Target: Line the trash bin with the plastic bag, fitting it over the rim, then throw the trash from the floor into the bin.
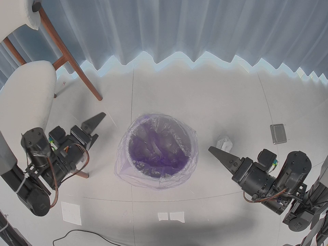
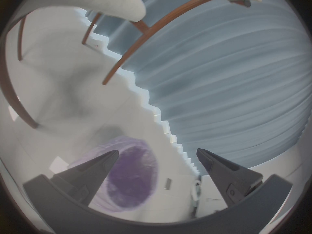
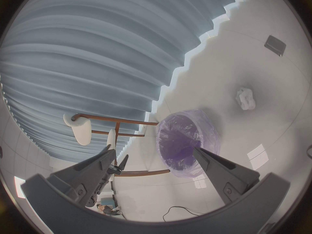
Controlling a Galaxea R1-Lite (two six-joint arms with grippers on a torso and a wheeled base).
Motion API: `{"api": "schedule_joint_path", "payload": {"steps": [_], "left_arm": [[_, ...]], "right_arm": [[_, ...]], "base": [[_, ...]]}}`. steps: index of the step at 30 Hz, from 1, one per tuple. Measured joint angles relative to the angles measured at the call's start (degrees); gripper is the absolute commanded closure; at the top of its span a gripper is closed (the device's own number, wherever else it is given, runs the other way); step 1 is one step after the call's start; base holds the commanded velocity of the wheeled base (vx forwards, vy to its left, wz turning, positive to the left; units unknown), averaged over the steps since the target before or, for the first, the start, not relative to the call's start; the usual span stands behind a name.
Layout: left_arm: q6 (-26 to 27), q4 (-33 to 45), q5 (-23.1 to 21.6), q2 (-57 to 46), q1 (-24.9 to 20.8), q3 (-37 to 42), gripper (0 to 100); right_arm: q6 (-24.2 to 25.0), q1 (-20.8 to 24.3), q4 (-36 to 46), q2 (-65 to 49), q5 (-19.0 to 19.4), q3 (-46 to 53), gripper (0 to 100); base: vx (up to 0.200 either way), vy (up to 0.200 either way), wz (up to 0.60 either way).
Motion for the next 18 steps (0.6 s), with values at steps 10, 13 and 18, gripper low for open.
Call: {"api": "schedule_joint_path", "payload": {"steps": [10, 13, 18], "left_arm": [[-3.9, 0.0, -9.6, -9.9, 2.9, 0.5, 0], [-3.3, 0.0, -10.7, -11.4, 3.3, 0.4, 0], [-2.8, 0.0, -12.0, -13.4, 4.7, 0.1, 0]], "right_arm": [[2.2, 0.4, 15.3, 0.9, 1.0, -4.6, 0], [2.2, 0.4, 25.5, 1.0, 1.0, -8.9, 0], [2.1, 0.3, 40.1, 1.7, 1.1, -18.7, 0]], "base": [[0.0, 0.0, 0.0], [0.0, 0.0, 0.0], [0.0, 0.0, 0.0]]}}
